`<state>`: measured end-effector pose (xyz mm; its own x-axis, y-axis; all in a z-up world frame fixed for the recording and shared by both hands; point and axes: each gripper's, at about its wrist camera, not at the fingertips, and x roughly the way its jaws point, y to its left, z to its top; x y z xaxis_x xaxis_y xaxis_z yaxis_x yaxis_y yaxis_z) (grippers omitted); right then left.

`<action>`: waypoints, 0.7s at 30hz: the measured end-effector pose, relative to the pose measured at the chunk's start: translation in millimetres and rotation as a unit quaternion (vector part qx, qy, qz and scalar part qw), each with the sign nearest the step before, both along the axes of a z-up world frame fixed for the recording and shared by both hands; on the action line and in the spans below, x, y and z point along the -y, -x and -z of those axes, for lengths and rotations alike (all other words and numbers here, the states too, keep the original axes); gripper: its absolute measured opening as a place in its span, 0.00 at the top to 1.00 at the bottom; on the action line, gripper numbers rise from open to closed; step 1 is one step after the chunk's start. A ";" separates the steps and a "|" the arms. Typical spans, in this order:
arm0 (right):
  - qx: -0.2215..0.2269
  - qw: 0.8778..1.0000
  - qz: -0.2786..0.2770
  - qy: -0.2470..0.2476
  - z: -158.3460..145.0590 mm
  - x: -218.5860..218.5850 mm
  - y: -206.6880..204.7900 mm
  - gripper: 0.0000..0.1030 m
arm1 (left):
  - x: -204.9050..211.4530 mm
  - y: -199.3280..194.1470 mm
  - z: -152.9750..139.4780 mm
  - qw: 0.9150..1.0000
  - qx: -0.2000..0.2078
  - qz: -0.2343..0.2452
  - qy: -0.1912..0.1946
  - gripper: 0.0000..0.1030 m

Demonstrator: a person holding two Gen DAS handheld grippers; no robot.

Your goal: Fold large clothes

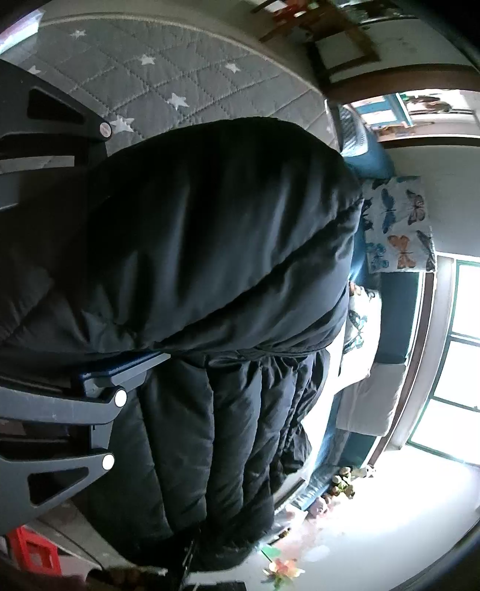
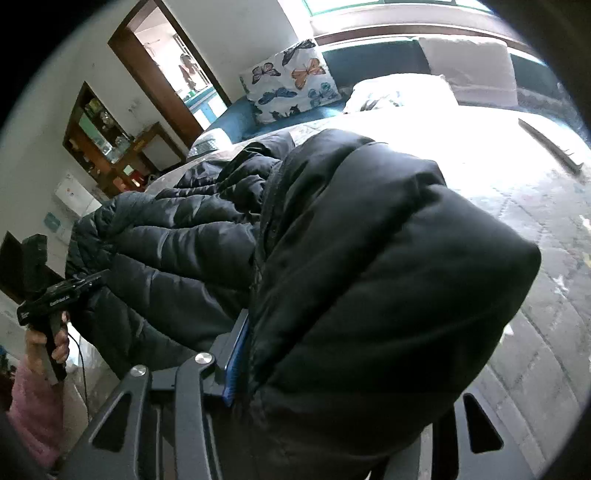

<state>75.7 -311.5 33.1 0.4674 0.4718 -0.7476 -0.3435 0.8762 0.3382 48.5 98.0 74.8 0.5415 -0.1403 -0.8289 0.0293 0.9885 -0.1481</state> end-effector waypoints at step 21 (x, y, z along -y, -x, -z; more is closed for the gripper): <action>0.056 0.997 0.024 0.042 -6.0 -9.1 9.0 0.50 | 49.9 26.2 10.7 0.997 0.044 -0.001 -0.060 0.47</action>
